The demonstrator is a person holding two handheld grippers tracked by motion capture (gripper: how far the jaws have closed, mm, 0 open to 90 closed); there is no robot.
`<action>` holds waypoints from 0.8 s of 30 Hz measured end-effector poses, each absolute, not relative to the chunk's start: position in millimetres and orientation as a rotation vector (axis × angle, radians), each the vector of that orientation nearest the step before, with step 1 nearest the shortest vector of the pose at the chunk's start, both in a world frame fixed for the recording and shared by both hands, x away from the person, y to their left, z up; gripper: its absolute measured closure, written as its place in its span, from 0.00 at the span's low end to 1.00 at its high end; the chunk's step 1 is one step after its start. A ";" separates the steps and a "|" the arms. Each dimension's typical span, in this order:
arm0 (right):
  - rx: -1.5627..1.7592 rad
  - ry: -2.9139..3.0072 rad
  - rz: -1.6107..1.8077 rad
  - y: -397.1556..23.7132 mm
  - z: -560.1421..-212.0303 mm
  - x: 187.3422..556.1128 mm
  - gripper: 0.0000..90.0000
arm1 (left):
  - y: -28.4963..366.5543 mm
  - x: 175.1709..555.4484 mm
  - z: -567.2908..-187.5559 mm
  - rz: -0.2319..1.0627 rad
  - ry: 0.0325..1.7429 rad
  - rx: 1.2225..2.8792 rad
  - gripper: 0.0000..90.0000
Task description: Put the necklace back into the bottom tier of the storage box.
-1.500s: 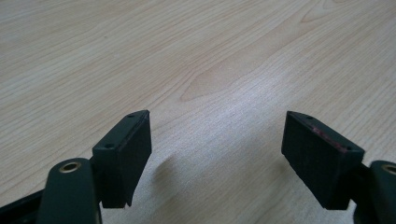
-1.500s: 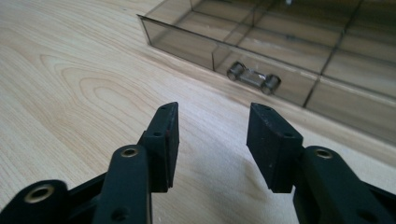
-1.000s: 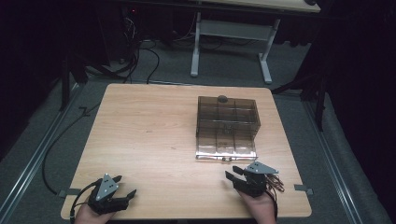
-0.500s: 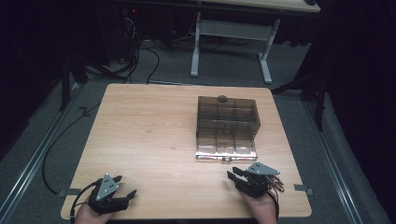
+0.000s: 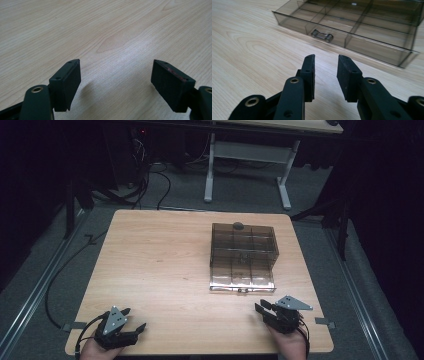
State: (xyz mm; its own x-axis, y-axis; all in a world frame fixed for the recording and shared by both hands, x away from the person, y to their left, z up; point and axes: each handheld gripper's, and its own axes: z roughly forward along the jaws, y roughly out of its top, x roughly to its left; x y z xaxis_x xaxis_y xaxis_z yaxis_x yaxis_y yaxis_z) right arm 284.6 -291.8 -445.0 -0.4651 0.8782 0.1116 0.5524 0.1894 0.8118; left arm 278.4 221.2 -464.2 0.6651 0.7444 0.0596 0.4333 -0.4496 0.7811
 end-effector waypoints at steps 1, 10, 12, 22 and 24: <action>1.344 2.091 1.167 -293.6 -444.4 284.0 0.76 | 221.2 278.4 -464.2 0.514 0.907 2.106 0.27; 1.373 2.050 1.147 -310.1 -441.9 279.3 0.80 | 221.5 278.8 -464.1 0.510 0.910 2.106 0.27; 1.386 2.039 1.142 -315.5 -441.6 277.7 0.80 | 221.6 279.0 -464.1 0.507 0.910 2.107 0.27; 1.446 1.962 1.122 -343.2 -437.9 271.5 0.80 | 221.6 279.2 -464.2 0.505 0.912 2.106 0.27; 1.453 1.954 1.120 -346.4 -437.7 270.5 0.80 | 221.6 279.3 -464.2 0.506 0.914 2.107 0.27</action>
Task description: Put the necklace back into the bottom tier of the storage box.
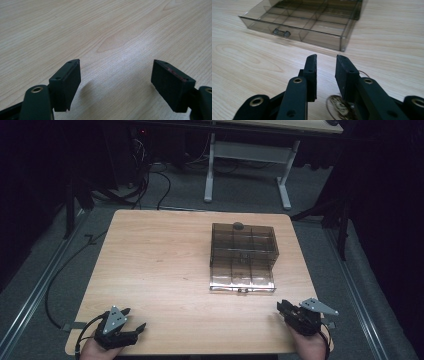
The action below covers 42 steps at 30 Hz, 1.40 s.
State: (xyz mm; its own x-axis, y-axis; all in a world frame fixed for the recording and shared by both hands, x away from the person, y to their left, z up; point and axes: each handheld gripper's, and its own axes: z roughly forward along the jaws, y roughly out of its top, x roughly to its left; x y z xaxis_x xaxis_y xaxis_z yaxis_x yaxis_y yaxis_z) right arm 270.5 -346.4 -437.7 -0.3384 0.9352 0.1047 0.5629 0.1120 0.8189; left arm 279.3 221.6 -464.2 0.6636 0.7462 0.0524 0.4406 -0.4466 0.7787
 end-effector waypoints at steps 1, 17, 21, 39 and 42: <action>1.456 1.948 1.116 -349.0 -437.5 269.8 0.80 | 221.5 279.2 -464.2 0.507 0.915 2.107 0.27; 1.608 1.859 1.061 -386.6 -442.6 260.0 0.53 | 221.1 279.6 -464.4 0.507 0.917 2.111 0.27; 1.609 1.917 1.019 -385.0 -448.2 260.4 0.50 | 221.1 279.8 -464.4 0.506 0.918 2.114 0.27; 1.590 1.965 0.944 -376.5 -454.4 263.3 0.85 | 220.9 279.9 -464.3 0.502 0.913 2.122 0.27; 1.586 1.974 0.952 -375.9 -454.1 263.6 0.88 | 220.9 280.1 -464.4 0.500 0.913 2.122 0.27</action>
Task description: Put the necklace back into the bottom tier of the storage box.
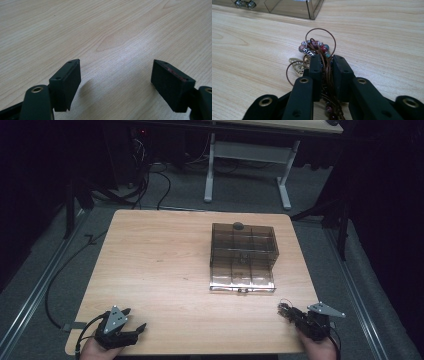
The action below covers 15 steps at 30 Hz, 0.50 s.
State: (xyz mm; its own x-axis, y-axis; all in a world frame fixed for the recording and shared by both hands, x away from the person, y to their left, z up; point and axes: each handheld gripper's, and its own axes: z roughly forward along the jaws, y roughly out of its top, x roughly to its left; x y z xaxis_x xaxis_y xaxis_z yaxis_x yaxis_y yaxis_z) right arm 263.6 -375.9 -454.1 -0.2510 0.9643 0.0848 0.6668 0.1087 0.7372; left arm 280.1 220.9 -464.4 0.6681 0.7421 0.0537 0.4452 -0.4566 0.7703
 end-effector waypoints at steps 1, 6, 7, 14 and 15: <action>1.585 1.976 0.953 -375.1 -453.9 263.7 0.88 | 220.9 280.1 -464.4 0.499 0.913 2.122 0.27; 1.576 1.965 0.969 -372.2 -451.6 263.1 0.90 | 221.0 280.2 -464.4 0.498 0.913 2.120 0.27; 1.576 1.965 0.969 -372.2 -451.6 263.1 0.90 | 221.0 280.2 -464.5 0.498 0.913 2.120 0.27; 1.543 1.914 1.026 -372.1 -443.8 258.5 0.90 | 221.0 280.3 -464.5 0.497 0.914 2.119 0.27; 1.539 1.909 1.034 -372.0 -442.9 258.1 0.90 | 221.0 280.3 -464.5 0.497 0.914 2.120 0.27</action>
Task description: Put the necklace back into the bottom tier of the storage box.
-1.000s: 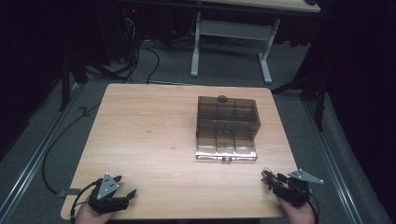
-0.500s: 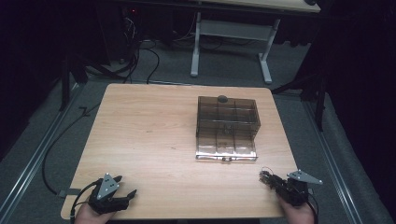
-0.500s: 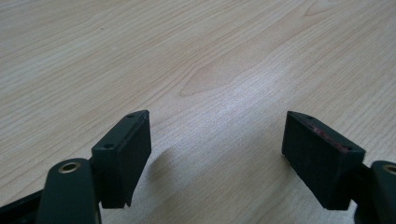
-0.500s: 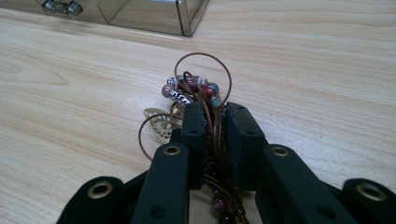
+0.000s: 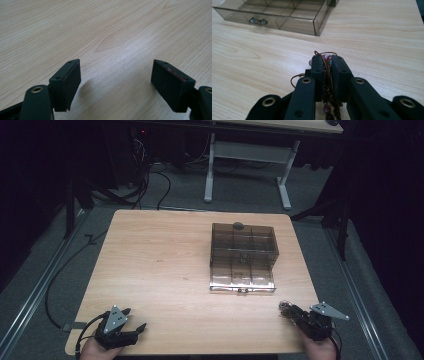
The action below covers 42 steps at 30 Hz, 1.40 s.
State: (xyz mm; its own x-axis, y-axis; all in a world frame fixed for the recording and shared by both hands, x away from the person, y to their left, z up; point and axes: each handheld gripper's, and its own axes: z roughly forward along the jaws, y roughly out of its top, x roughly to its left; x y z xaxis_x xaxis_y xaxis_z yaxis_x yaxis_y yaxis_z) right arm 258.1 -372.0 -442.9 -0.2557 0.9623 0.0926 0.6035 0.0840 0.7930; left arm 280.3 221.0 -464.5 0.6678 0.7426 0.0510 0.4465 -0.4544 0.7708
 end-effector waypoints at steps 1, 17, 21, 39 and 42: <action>1.535 1.904 1.040 -371.9 -442.0 257.6 0.90 | 221.0 280.3 -464.5 0.498 0.914 2.120 0.27; 1.448 1.912 1.133 -352.2 -430.6 255.3 0.90 | 220.9 280.3 -464.5 0.499 0.915 2.121 0.27; 1.407 1.961 1.161 -335.0 -431.1 257.7 0.90 | 220.9 280.3 -464.5 0.498 0.915 2.121 0.27; 1.407 2.150 1.089 -296.6 -453.8 272.6 0.87 | 220.7 280.5 -464.5 0.492 0.912 2.126 0.27; 1.411 2.150 1.111 -297.5 -452.7 272.2 0.75 | 220.6 280.5 -464.5 0.493 0.913 2.126 0.27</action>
State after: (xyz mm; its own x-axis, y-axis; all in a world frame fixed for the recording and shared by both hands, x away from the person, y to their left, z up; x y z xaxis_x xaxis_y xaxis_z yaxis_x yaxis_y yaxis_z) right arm 272.2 -297.5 -452.7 -0.4497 0.8834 0.1321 0.6189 0.2015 0.7592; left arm 280.5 220.6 -464.5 0.6704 0.7402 0.0511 0.4482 -0.4589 0.7672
